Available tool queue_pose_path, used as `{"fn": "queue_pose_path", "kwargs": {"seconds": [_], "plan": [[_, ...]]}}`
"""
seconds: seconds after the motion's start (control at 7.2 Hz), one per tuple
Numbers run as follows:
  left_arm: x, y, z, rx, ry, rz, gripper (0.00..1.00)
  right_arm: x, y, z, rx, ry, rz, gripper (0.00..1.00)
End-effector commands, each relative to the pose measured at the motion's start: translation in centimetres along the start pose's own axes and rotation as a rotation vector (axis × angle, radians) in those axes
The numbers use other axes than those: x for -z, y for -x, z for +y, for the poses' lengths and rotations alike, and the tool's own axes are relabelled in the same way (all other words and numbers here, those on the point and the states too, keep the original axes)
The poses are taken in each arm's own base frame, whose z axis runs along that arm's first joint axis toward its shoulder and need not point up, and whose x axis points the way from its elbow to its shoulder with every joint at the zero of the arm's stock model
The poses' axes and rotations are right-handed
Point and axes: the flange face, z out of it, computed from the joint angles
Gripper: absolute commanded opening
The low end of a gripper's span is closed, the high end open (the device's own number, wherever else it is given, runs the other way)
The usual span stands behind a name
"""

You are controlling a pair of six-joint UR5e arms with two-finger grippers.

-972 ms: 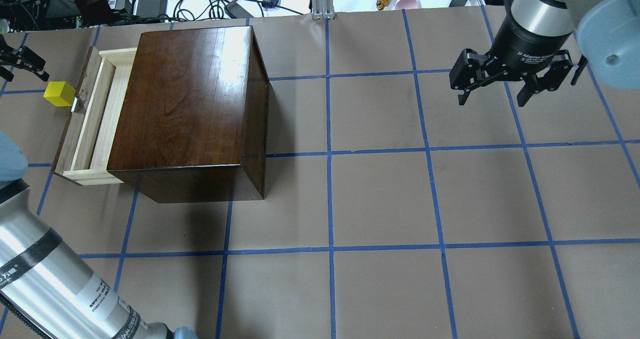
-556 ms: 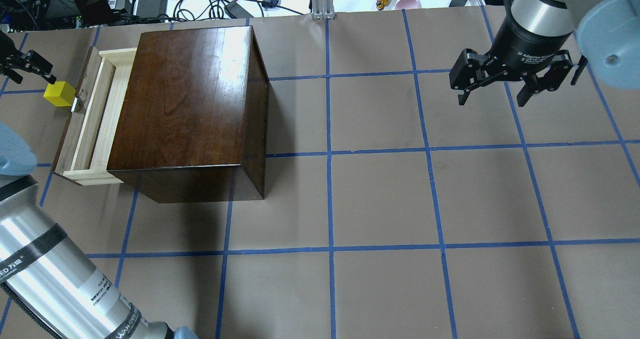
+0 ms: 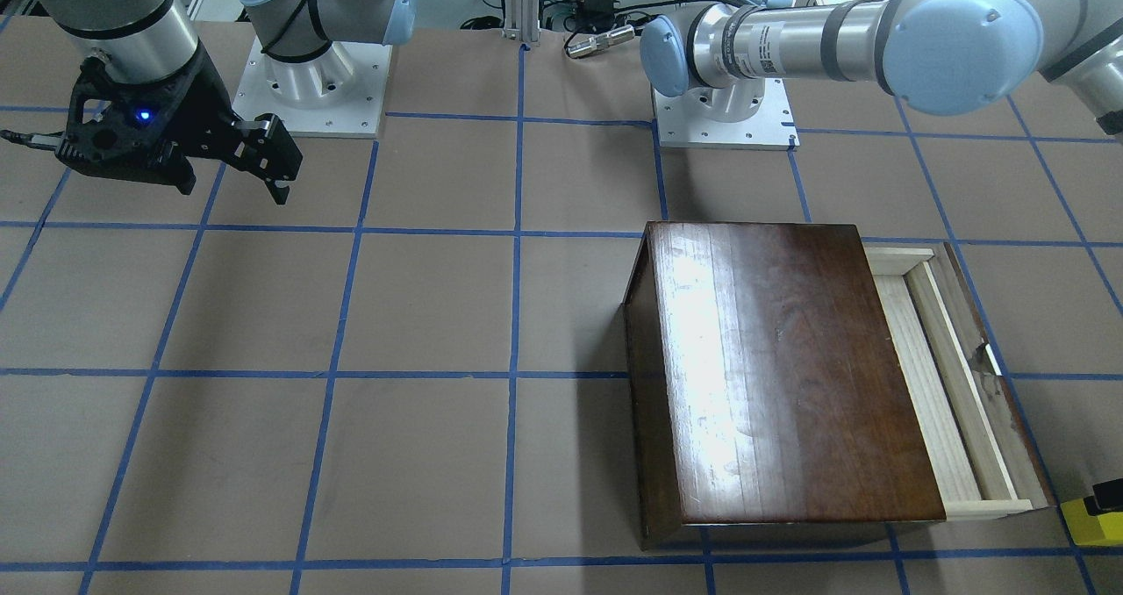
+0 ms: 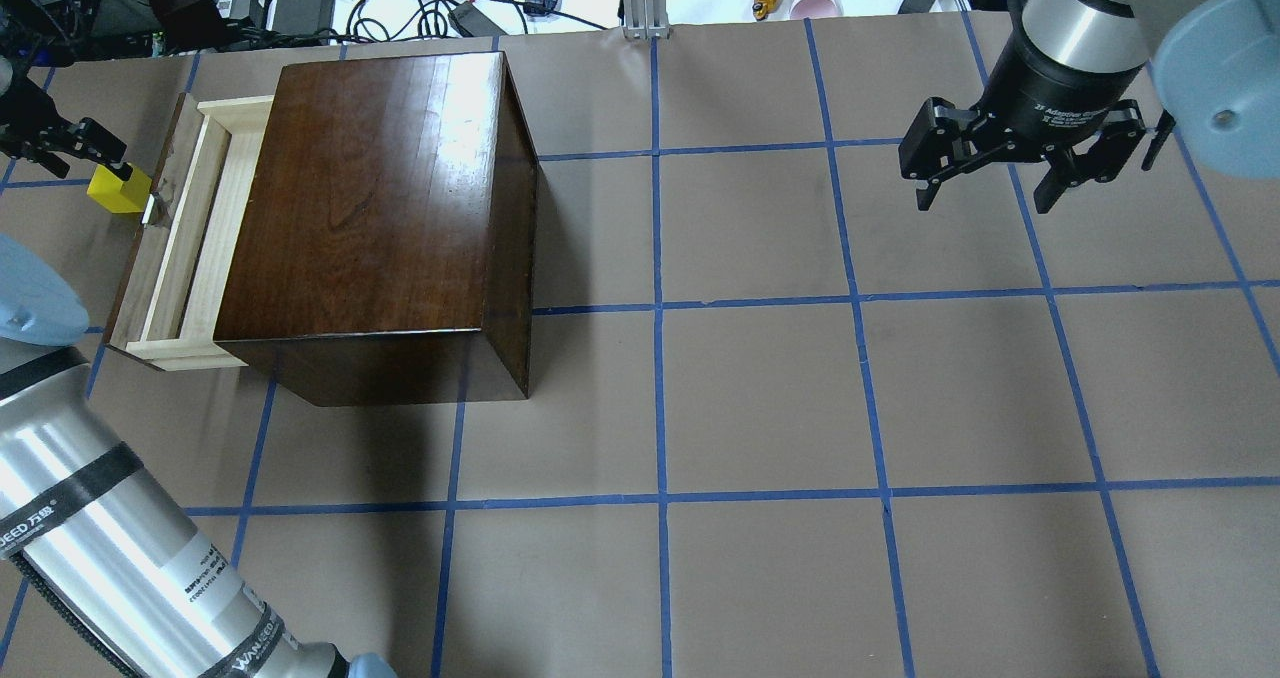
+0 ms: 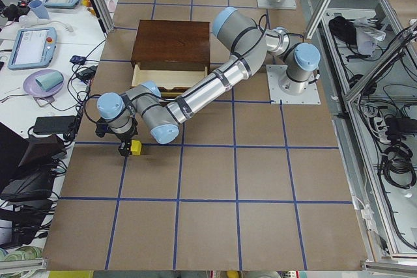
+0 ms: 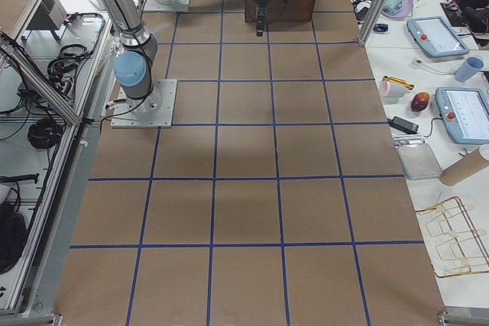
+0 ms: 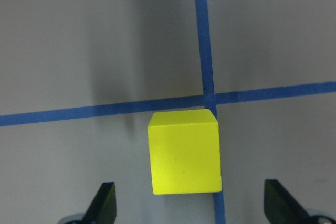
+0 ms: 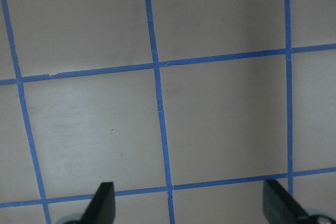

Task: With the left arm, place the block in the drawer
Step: 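Lower the left gripper and grasp the yellow cube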

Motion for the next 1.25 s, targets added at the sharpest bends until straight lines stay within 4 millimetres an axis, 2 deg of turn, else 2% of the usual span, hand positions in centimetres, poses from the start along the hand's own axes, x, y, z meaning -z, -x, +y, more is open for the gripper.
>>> {"fn": "queue_pose_path", "kwargs": {"seconds": [0.0,0.14,0.42,0.69,0.97,1.11], "plan": [[-1.3,0.1,-0.1,-0.002,0.004,0.007,0.97,0.0,0.0,0.0,0.000,0.000,0.000,1.00],[-1.7,0.1,-0.1,-0.002,0.007,0.010,0.89,0.0,0.0,0.0,0.000,0.000,0.001,1.00],[-2.1,0.1,-0.1,-0.003,0.011,0.013,0.82,0.0,0.0,0.0,0.000,0.000,0.001,1.00],[-2.2,0.1,-0.2,-0.003,0.012,0.014,0.65,0.0,0.0,0.0,0.000,0.000,0.000,1.00],[-2.2,0.1,-0.2,-0.005,0.012,0.014,0.44,0.0,0.0,0.0,0.000,0.000,0.001,1.00],[-1.9,0.1,-0.1,-0.009,0.009,0.012,0.41,0.0,0.0,0.0,0.000,0.000,0.001,1.00]]}}
